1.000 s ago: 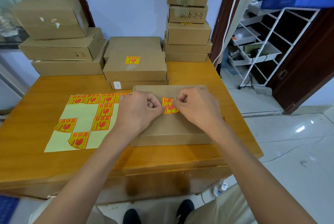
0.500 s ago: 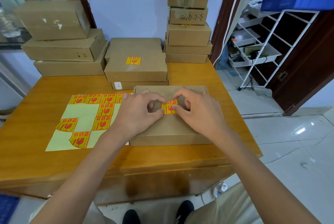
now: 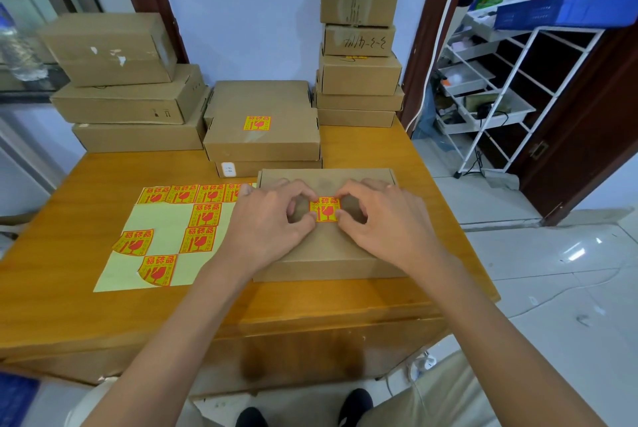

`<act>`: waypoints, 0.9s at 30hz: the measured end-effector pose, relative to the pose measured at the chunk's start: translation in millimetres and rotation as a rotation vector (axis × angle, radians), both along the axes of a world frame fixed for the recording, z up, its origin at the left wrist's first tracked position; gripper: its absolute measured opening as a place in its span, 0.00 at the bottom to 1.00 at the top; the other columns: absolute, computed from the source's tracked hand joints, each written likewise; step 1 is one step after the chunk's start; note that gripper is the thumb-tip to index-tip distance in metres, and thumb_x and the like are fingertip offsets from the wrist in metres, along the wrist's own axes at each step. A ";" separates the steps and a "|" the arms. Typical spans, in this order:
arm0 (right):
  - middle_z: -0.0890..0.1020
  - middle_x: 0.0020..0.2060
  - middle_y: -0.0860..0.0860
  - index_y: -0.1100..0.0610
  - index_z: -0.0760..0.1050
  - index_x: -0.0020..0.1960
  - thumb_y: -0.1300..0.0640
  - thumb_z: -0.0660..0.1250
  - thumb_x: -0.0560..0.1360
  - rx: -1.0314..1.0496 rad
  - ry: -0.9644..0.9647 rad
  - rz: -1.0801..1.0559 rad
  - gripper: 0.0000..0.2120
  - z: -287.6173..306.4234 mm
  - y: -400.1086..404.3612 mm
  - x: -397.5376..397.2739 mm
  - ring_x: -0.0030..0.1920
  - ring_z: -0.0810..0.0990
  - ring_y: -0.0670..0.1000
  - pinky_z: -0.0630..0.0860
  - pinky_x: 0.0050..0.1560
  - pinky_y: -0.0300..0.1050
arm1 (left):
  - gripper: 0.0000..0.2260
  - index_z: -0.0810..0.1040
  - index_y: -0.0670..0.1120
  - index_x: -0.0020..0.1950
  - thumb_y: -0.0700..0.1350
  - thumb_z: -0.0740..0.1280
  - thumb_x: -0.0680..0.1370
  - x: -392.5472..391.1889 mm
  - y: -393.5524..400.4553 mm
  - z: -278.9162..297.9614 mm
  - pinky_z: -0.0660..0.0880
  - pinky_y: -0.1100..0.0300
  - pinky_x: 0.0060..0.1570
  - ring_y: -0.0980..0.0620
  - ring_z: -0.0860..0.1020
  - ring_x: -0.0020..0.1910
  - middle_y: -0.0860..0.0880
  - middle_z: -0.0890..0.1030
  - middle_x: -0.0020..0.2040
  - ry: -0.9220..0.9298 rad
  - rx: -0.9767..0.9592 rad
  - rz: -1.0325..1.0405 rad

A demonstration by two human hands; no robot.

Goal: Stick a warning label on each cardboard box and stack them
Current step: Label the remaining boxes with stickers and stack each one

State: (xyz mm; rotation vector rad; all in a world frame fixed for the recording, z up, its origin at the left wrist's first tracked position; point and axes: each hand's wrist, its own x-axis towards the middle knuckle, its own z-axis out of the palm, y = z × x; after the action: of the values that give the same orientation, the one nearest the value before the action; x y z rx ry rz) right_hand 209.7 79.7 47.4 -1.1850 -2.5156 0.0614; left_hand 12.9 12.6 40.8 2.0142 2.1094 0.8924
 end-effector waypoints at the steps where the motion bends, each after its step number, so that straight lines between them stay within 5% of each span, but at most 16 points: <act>1: 0.72 0.39 0.40 0.39 0.75 0.61 0.35 0.61 0.79 -0.001 -0.003 -0.003 0.15 0.4 -0.5 -0.1 0.40 0.71 0.44 0.62 0.33 0.40 | 0.10 0.80 0.60 0.57 0.57 0.69 0.77 0.2 -0.1 0.0 0.67 0.50 0.52 0.57 0.74 0.39 0.55 0.73 0.36 0.002 0.003 -0.001; 7: 0.67 0.33 0.39 0.41 0.77 0.59 0.39 0.63 0.79 -0.061 0.016 -0.005 0.11 3.7 2.0 -0.3 0.33 0.65 0.39 0.57 0.32 0.41 | 0.09 0.79 0.60 0.57 0.58 0.69 0.77 -0.7 1.1 -0.9 0.67 0.51 0.50 0.57 0.73 0.37 0.56 0.71 0.34 0.018 0.006 -0.006; 27: 0.71 0.34 0.41 0.40 0.75 0.62 0.39 0.64 0.78 -0.146 0.082 0.032 0.14 -1.0 5.0 3.7 0.36 0.69 0.40 0.61 0.33 0.42 | 0.10 0.79 0.60 0.57 0.59 0.68 0.78 -3.3 3.6 -7.4 0.67 0.52 0.49 0.57 0.74 0.37 0.55 0.73 0.33 0.008 0.045 0.007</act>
State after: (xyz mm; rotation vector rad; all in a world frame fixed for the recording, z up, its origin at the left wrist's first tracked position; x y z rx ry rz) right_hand 213.5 84.7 46.4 -1.1717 -2.4934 0.3010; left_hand 9.5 16.2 33.4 2.0362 2.1204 0.9429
